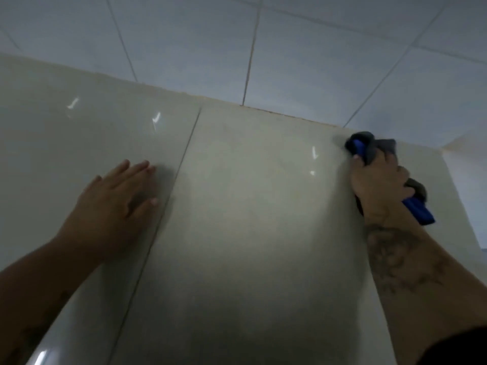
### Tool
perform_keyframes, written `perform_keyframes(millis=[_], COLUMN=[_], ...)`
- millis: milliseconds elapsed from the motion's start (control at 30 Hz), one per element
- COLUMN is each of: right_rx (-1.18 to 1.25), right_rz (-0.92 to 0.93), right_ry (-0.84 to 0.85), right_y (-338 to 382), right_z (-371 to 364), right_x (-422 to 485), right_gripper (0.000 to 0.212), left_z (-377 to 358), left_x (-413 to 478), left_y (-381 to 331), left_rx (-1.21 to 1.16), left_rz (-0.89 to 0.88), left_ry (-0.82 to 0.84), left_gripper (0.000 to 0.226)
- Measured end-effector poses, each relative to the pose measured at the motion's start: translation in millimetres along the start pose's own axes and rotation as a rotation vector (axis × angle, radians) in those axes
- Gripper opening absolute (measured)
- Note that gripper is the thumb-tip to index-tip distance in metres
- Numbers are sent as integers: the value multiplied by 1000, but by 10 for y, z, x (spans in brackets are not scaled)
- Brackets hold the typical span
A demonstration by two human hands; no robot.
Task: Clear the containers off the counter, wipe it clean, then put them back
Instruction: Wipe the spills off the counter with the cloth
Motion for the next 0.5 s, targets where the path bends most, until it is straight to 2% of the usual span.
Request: perform_keyframes(millis=[100, 167, 233, 267, 333, 400, 433, 500], right_rx=[47, 47, 42, 49, 88, 134, 169, 164], right_rz=[-249, -229, -49, 118, 579, 938, 996, 910], right_ry=[-39, -2, 79, 96, 155, 266, 277, 174], right_y=[751, 1504, 2302, 2655, 3128, 3183, 3069, 2685], right_z=[-146, -246, -286, -306, -317, -256, -233, -208], right_x=[-91, -340, -825, -1126, -1725, -1943, -1827, -1494], right_gripper=[61, 68, 70, 67, 60, 56, 54, 50], left_z=[102, 126, 148, 154, 178, 230, 266, 354], left_x=[127, 183, 229, 247, 262, 261, 262, 280], left_y=[486, 715, 835, 861, 876, 914, 968, 1164], left_rx=[50, 82, 92, 79, 27, -34, -51, -58], left_rz=[43, 18, -15, -30, -65, -91, -98, -99], left_ry=[16, 38, 28, 18, 23, 51, 56, 32], left_gripper=[76, 77, 75, 73, 71, 70, 70, 69])
Point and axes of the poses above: each hand's wrist, its own x-axis towards the middle knuckle, its own z-axis out of the back of the hand, y = z × x, the point moved 1 cm from there along x, towards the middle knuckle, and after that the axes turned 9 degrees about -y, right-handed, at the moved point
